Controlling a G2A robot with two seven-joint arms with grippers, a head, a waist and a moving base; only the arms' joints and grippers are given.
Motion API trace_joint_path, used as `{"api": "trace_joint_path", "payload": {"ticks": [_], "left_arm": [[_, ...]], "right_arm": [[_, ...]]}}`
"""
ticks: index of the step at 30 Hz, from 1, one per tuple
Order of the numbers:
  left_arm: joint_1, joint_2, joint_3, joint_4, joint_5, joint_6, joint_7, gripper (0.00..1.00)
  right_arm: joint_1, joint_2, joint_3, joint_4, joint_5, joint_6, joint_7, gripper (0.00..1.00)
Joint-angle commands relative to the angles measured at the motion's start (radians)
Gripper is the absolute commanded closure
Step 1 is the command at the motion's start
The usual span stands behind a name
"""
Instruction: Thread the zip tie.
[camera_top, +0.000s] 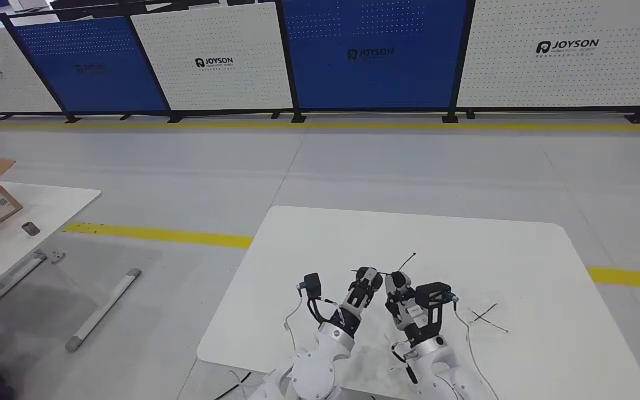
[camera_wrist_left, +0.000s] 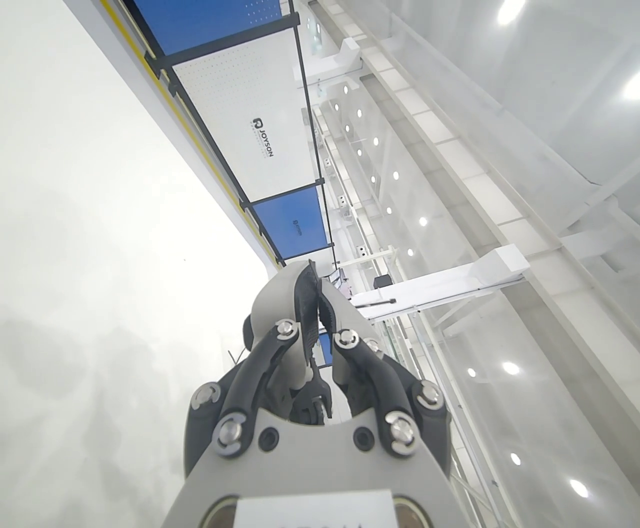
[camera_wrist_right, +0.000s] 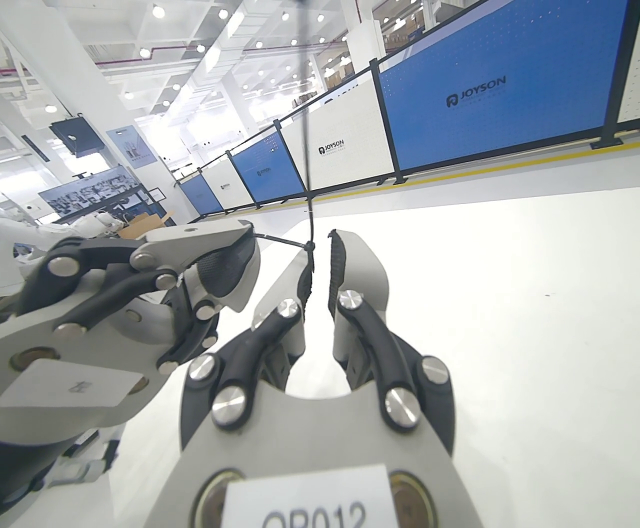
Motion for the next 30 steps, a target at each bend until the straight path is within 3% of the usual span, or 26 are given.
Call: {"api": "trace_joint_path", "payload": {"ticks": [1,4,8,30], "left_arm": [[-0.002,-0.001,0.001,0.005,0.003,0.0,0.005,1.0],[-0.005,-0.003,0.003,0.01,0.004,0.001,0.009,1.0],[-0.007,-0.004,0.004,0.012,0.007,0.003,0.013,1.0],[0.002,-0.01,0.005,-0.002,0.021,-0.018,0.01,1.0]], "right_arm": [[0.0,0.0,0.0,0.0,0.001,-0.002,0.002,0.87],[0.001,0.0,0.001,0.002,0.002,-0.004,0.004,0.87],[0.002,-0.001,0.001,0.003,0.003,-0.005,0.005,1.0],[0.012,-0.004,-0.001,0.017,0.004,0.008,0.027,1.0]]}}
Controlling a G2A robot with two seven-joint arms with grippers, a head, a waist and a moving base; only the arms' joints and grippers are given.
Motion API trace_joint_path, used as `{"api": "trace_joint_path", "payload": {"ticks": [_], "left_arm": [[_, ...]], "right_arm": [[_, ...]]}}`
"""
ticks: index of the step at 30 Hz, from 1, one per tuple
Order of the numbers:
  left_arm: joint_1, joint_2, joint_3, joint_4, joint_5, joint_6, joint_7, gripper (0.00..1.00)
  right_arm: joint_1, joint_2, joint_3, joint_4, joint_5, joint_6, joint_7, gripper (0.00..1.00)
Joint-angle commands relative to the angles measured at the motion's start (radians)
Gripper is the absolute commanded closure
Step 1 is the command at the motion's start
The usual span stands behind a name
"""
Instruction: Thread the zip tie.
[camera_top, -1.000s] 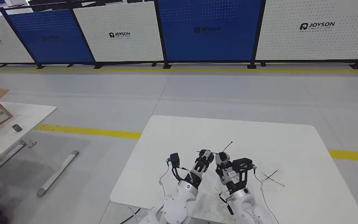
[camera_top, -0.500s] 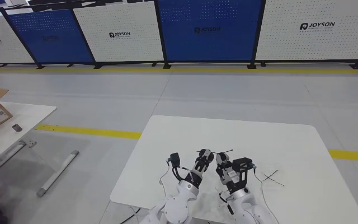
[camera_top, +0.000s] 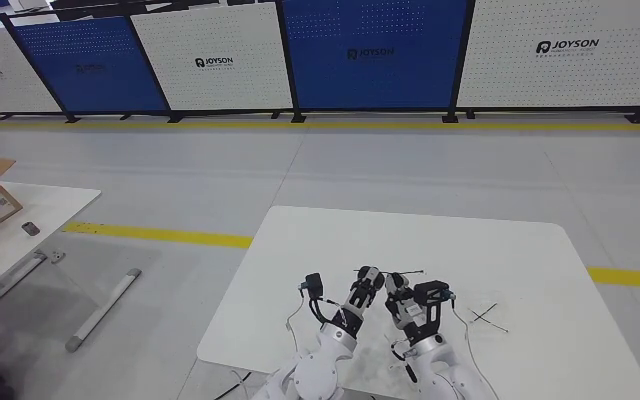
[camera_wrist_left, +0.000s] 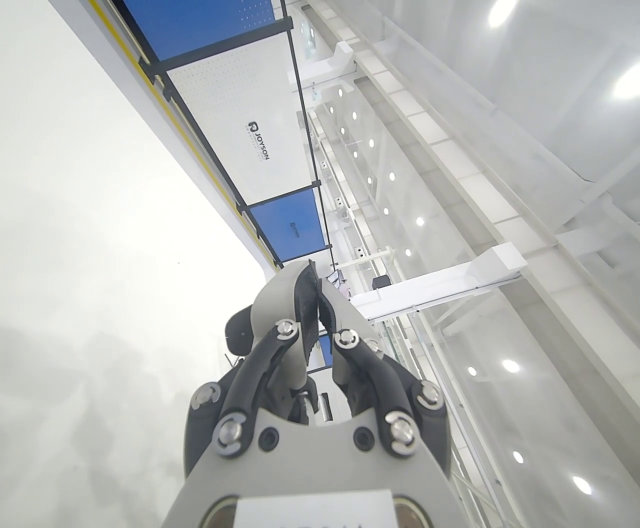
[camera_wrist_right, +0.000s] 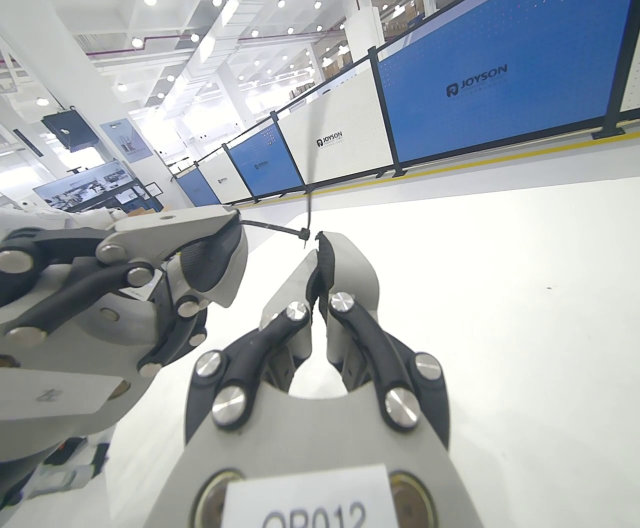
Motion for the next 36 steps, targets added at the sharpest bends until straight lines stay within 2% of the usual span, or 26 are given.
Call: {"api": "trace_joint_path", "payload": {"ticks": [1,3,4,7,9,15,22,28,31,34,36], "left_arm": [[0.001,0.0,-0.001,-0.002,0.002,-0.001,0.001,1.0],[0.001,-0.001,-0.002,-0.002,0.003,-0.001,0.003,1.0],[0.0,-0.001,-0.003,-0.001,0.004,0.0,0.004,1.0],[-0.002,-0.002,-0.003,0.002,0.005,0.002,0.007,1.0],[-0.003,-0.003,-0.002,0.004,0.006,0.003,0.008,1.0],[-0.005,-0.005,0.0,0.007,0.009,0.006,0.008,1.0],[0.0,-0.006,0.0,0.009,0.017,0.006,0.006,1.0],[0.003,-0.006,-0.001,0.008,0.022,0.008,0.005,1.0],[0.003,-0.007,-0.001,0.009,0.025,0.009,0.005,1.0],[0.003,-0.008,0.0,0.009,0.027,0.011,0.003,1.0],[0.003,-0.008,0.0,0.01,0.027,0.011,0.002,1.0]], "right_arm": [[0.0,0.0,0.0,0.0,-0.001,0.001,0.001,1.0],[-0.001,0.0,0.001,-0.001,0.004,-0.003,0.003,1.0],[-0.001,0.0,0.003,0.0,0.007,-0.005,0.006,0.9],[-0.002,0.002,0.006,0.001,0.004,-0.009,0.014,0.71],[-0.004,0.002,0.007,-0.001,0.002,-0.009,0.017,0.69],[-0.008,0.002,0.009,-0.016,0.003,-0.008,0.018,0.7],[-0.01,0.002,0.014,-0.024,0.008,-0.007,0.011,0.79],[-0.01,0.002,0.013,-0.024,0.007,-0.007,0.007,0.8],[-0.01,0.002,0.013,-0.024,0.005,-0.006,0.007,0.85],[-0.01,0.002,0.013,-0.025,0.003,-0.004,0.008,0.85],[-0.009,0.002,0.013,-0.025,0.002,-0.002,0.009,0.9]]}}
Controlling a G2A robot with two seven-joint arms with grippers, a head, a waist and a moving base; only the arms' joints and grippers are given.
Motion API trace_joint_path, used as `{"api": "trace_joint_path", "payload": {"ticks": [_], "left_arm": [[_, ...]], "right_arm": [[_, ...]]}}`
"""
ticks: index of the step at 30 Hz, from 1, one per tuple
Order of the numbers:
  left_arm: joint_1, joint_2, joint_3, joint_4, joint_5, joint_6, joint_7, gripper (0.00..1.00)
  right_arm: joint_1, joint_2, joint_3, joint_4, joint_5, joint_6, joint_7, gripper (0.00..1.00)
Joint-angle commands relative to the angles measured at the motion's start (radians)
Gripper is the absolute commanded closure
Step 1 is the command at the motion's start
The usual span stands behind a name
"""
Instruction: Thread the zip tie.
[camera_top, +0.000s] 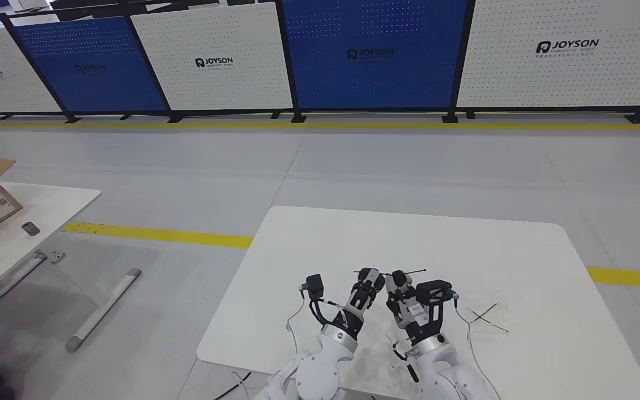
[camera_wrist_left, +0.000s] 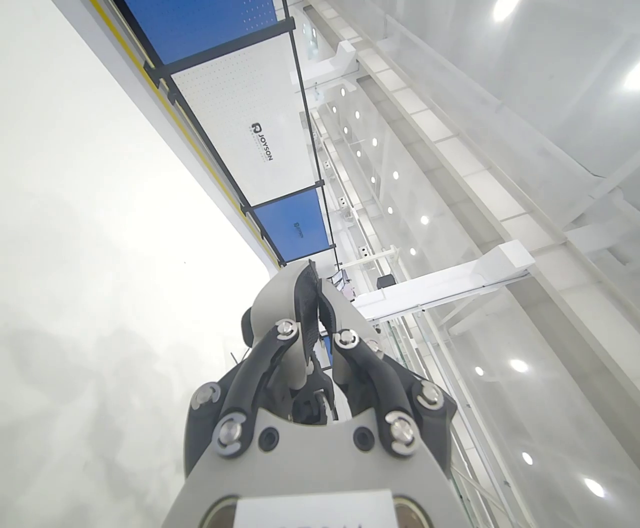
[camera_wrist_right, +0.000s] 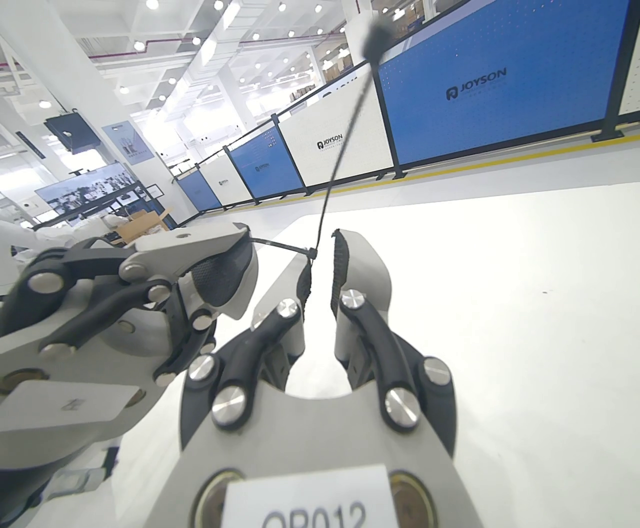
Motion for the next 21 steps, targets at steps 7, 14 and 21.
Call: {"api": "trace_joint_path", "payload": {"ticks": [7,14,21], "left_arm": [[-0.003,-0.002,-0.002,0.006,-0.002,0.0,-0.001,1.0],[-0.001,-0.003,0.001,0.004,-0.008,-0.02,-0.013,1.0],[0.011,-0.002,-0.002,-0.01,-0.015,-0.046,-0.033,1.0]], "right_arm": [[0.004,-0.001,-0.001,0.008,0.002,0.003,0.0,1.0],[0.011,-0.003,-0.006,0.022,-0.004,0.002,-0.001,1.0],[0.01,-0.003,-0.008,0.021,-0.011,0.001,-0.001,1.0]]}}
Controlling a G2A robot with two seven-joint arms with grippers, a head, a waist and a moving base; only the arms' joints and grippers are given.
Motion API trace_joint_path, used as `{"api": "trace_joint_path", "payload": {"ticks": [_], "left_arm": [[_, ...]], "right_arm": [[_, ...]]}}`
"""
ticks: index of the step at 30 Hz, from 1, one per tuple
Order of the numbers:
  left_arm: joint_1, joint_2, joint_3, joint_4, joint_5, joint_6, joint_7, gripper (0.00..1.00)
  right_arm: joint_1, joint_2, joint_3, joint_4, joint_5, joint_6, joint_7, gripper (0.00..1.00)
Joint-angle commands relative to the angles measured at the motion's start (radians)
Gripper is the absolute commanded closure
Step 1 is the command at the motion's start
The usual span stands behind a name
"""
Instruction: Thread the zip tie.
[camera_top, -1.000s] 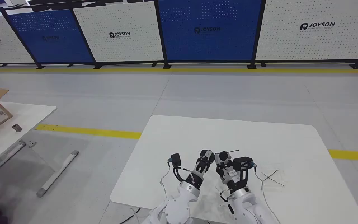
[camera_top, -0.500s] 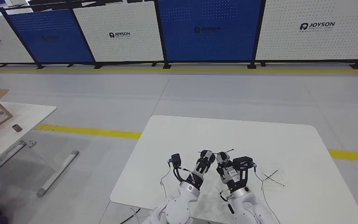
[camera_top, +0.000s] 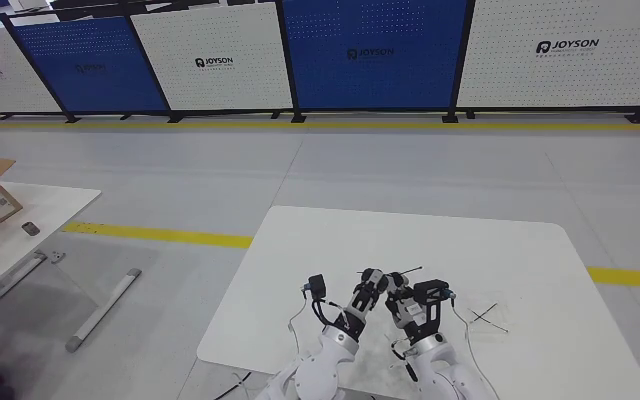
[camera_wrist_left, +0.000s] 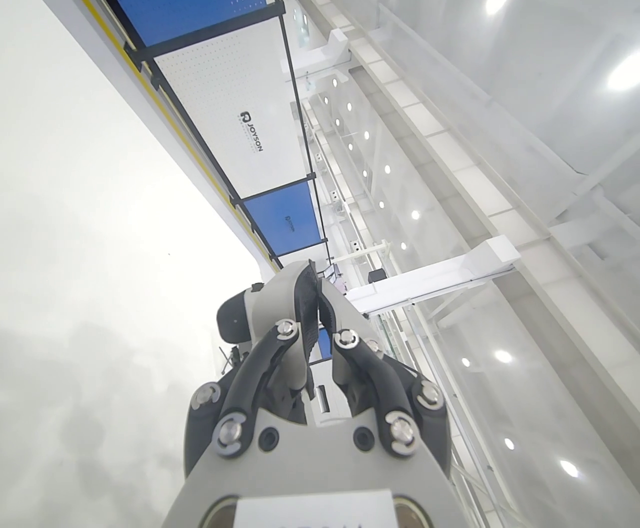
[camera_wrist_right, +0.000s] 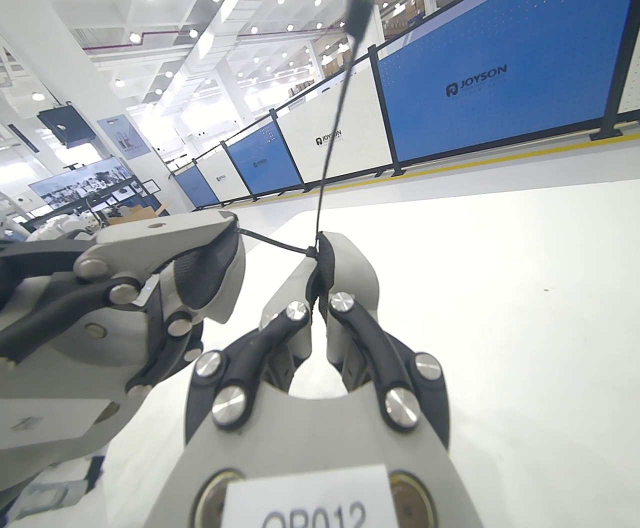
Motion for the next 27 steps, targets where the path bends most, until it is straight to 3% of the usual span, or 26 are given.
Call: {"api": "trace_joint_path", "payload": {"ticks": [1,21,27], "left_arm": [[0.004,0.0,-0.001,-0.004,-0.001,-0.005,-0.005,1.0],[0.034,0.004,-0.004,-0.065,0.009,-0.026,-0.019,1.0],[0.057,0.008,-0.013,-0.106,0.018,-0.047,-0.018,1.0]], "right_arm": [[-0.001,0.0,0.0,0.0,-0.001,0.0,0.0,1.0],[0.0,0.001,-0.007,0.018,-0.056,0.006,-0.007,1.0],[0.001,0.002,-0.005,0.025,-0.065,0.005,-0.012,1.0]]}}
